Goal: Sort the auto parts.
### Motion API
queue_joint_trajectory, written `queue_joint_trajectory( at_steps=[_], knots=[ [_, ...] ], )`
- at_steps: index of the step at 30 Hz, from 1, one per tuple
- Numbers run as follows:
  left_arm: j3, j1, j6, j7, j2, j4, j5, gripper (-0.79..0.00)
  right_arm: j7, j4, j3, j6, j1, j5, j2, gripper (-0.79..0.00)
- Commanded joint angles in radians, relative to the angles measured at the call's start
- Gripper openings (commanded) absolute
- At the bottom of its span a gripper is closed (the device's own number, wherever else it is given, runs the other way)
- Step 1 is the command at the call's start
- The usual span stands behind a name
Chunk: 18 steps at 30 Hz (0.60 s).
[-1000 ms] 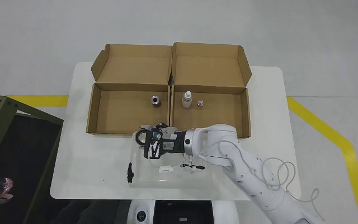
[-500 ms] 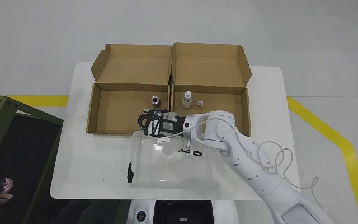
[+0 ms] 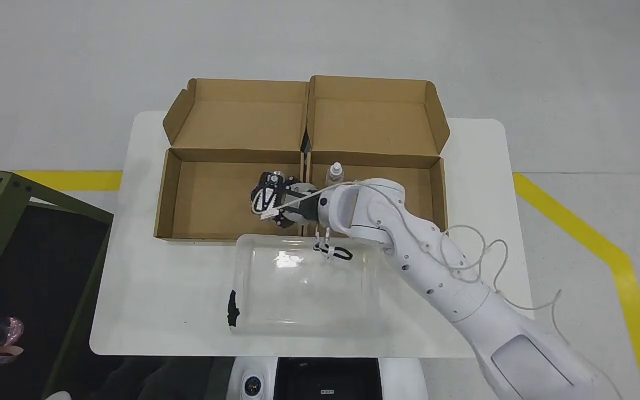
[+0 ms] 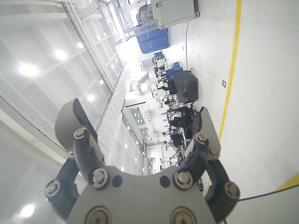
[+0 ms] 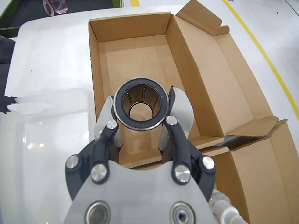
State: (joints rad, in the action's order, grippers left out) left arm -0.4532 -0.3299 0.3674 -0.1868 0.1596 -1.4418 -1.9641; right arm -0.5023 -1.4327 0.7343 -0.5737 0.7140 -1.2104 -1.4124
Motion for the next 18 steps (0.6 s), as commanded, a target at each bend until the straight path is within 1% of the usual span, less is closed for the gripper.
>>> queue_joint_trajectory(
  at_steps=[1, 18],
  knots=[
    [0.0, 0.0, 0.0, 0.0, 0.0, 0.0, 0.0, 0.0, -0.004, 0.02, -0.008, 0.006, -0.006, -0.006, -0.004, -0.785],
    [0.0, 0.0, 0.0, 0.0, 0.0, 0.0, 0.0, 0.0, -0.014, 0.128, -0.06, 0.032, -0.039, -0.05, -0.037, -0.785]
  ],
)
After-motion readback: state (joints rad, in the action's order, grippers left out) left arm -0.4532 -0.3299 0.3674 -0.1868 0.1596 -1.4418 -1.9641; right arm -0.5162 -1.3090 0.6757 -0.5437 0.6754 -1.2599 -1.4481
